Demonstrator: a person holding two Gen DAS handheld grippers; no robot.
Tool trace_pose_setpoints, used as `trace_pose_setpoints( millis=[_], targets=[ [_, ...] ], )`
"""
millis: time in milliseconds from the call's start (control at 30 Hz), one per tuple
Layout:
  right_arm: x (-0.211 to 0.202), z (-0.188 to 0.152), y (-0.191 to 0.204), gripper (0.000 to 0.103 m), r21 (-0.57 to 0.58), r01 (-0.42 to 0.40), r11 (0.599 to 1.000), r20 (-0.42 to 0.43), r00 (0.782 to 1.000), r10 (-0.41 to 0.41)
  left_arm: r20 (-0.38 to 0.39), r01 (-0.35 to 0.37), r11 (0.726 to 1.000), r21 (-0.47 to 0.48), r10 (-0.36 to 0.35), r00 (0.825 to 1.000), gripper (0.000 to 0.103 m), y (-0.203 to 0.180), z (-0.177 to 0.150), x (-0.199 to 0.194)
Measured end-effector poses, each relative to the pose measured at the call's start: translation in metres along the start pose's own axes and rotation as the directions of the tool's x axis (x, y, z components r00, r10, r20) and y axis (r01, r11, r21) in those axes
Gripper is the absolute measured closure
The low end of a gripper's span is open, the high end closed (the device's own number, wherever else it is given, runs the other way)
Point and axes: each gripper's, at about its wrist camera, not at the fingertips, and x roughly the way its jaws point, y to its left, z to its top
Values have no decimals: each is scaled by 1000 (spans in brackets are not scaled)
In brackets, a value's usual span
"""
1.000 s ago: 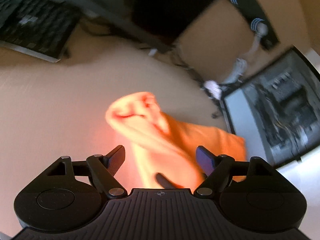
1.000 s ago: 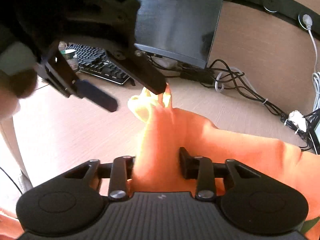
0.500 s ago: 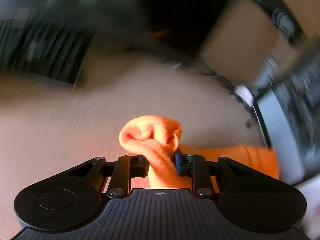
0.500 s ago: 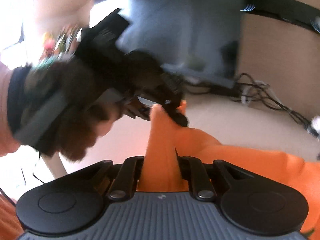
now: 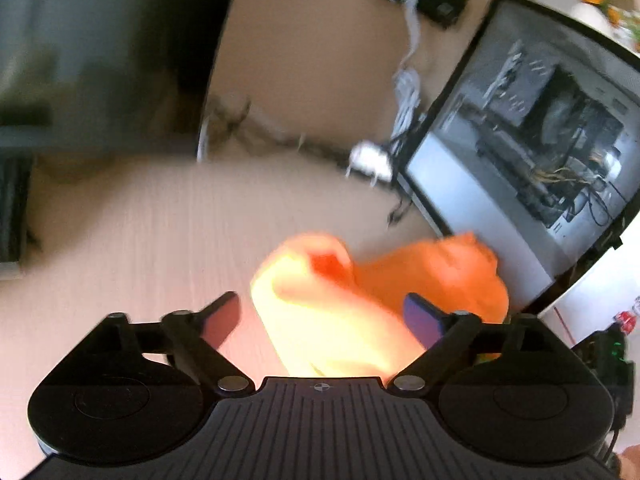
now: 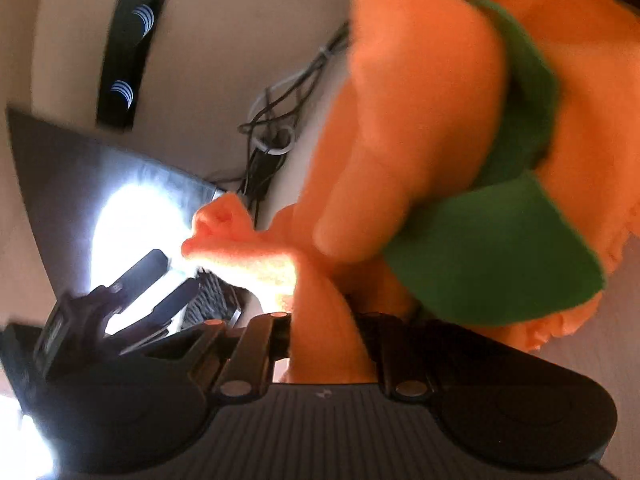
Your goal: Fold clothes
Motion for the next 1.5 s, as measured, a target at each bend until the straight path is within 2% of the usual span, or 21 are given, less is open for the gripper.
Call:
trace_pose_setpoints(
  millis=[100,233,300,333,367,433,533,633,700,767,833,867,933,967,1000,1067,1200,1300,1367,1400,1500],
  targets=[
    [8,-14,29,90,-156,-48,987,-75,997,37,-78,24,986,-168,-38,996,9,29,-10,14],
    [27,-29,62,90,-270,-167,948,-204,972,113,-111,-23,952,-306,-12,994,12,63,-21,14],
    [48,-36,77,90,-291,-211,933,-273,953,130,-122,-84,941,-329,46,992,40,75,-23,11],
    [57,-40,86,90,-308,-229,923,-305,943,132,-123,-113,939,-325,76,989,68,80,-22,5],
    [61,-43,95,90,-336,-240,911,-320,938,129,-115,-126,940,-318,93,989,75,83,-20,-6],
    [68,-48,112,90,-389,-266,882,-348,929,126,-94,-149,946,-289,127,987,77,84,-14,-29],
    [47,-46,137,91,-424,-335,841,-329,922,202,-18,-161,982,-95,160,987,76,49,4,-62],
    [18,-34,142,91,-425,-357,832,-254,929,269,39,-162,980,114,158,987,74,2,19,-66],
    [0,-24,128,91,-364,-343,866,-191,938,291,59,-170,950,262,160,985,74,-35,21,-48],
    [-15,-16,106,91,-278,-319,906,-131,947,293,66,-174,897,407,162,985,74,-72,17,-25],
    [-28,-11,79,90,-185,-269,945,-76,963,259,47,-151,841,519,148,988,74,-104,2,3],
    [-35,-11,71,88,-188,-226,956,-47,974,221,29,-129,821,556,135,990,74,-117,-6,16],
    [-57,-20,78,86,-343,-99,934,47,991,123,-14,-78,828,555,103,995,74,-128,-12,33],
    [-68,-25,81,79,-413,-30,910,100,992,79,-33,-56,835,547,88,996,75,-131,-13,40],
    [-79,-29,84,65,-477,41,878,156,987,38,-46,-42,841,539,79,996,75,-133,-14,46],
    [-98,-38,94,50,-559,156,815,267,964,-1,-44,-56,853,518,92,995,77,-127,-17,51],
    [-133,-8,83,50,-452,191,871,386,922,-2,-49,-69,881,468,104,993,80,-113,-14,47],
    [-110,18,68,50,-422,215,881,354,934,-58,-41,-94,895,436,125,991,82,-99,-11,39],
    [-71,26,55,50,-426,296,855,299,938,-176,-34,-111,911,396,135,990,84,-87,-8,31],
    [-53,24,49,50,-430,302,851,250,945,-209,-30,-116,921,373,137,990,84,-80,-6,26],
    [-9,12,40,48,-438,218,872,98,976,-194,-13,-140,940,312,152,988,85,-57,-5,7]
  ],
)
